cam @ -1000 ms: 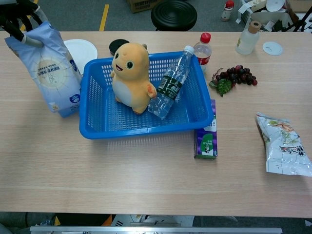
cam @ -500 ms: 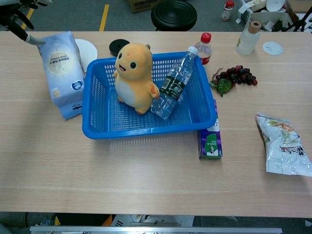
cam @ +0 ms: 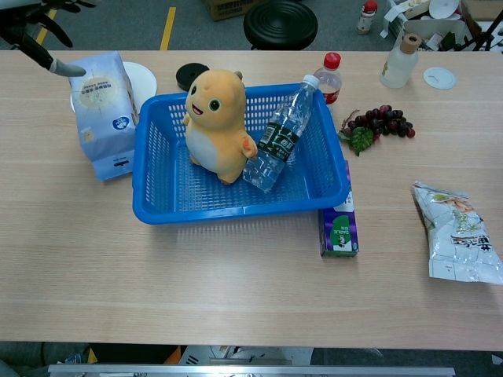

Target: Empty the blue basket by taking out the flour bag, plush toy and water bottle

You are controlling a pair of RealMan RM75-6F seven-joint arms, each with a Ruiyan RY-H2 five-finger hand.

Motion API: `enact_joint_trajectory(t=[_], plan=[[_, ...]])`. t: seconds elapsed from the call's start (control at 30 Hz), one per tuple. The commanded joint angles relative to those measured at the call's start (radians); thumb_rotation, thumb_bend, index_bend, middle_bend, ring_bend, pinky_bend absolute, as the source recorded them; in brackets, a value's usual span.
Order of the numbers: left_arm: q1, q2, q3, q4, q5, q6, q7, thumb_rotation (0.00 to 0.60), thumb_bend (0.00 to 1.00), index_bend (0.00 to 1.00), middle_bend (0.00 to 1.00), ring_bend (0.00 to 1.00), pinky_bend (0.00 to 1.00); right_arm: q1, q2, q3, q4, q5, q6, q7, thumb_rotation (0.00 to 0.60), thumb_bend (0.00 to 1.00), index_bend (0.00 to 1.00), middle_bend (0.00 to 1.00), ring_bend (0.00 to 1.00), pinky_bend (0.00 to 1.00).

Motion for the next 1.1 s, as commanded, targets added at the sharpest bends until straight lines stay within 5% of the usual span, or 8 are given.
enact_joint_trajectory(t=[0.03,0.6,0.8,1.1], plan=[[0.008,0.011,0.002,-0.04,0.05,0.031,-0.011,0.6,0.2,0.0,0.03,0.0,0.26,0.006,-0.002,0.001,-0.003,0.0,-0.008,-0.006,0.6,0.25,0.24,0.3,0.22,0.4],[0.116,0.007,0.037,-0.078,-0.043,0.315,0.217,0.6,0.2,0.0,0.04,0.0,0.26,0.107,-0.01,0.01,-0.055,-0.114,-0.084,-0.049,0.6,0.18,0.23,0.3,0.22,0.4],[0.184,0.037,0.059,-0.125,-0.05,0.421,0.284,0.6,0.2,0.0,0.04,0.0,0.26,0.22,-0.027,0.039,-0.116,-0.155,-0.2,-0.097,0.6,0.15,0.22,0.3,0.22,0.4],[0.307,0.08,0.107,-0.177,-0.002,0.581,0.327,0.6,0.2,0.0,0.04,0.0,0.26,0.386,-0.109,0.098,-0.158,-0.071,-0.402,-0.184,0.6,0.04,0.15,0.25,0.19,0.39]])
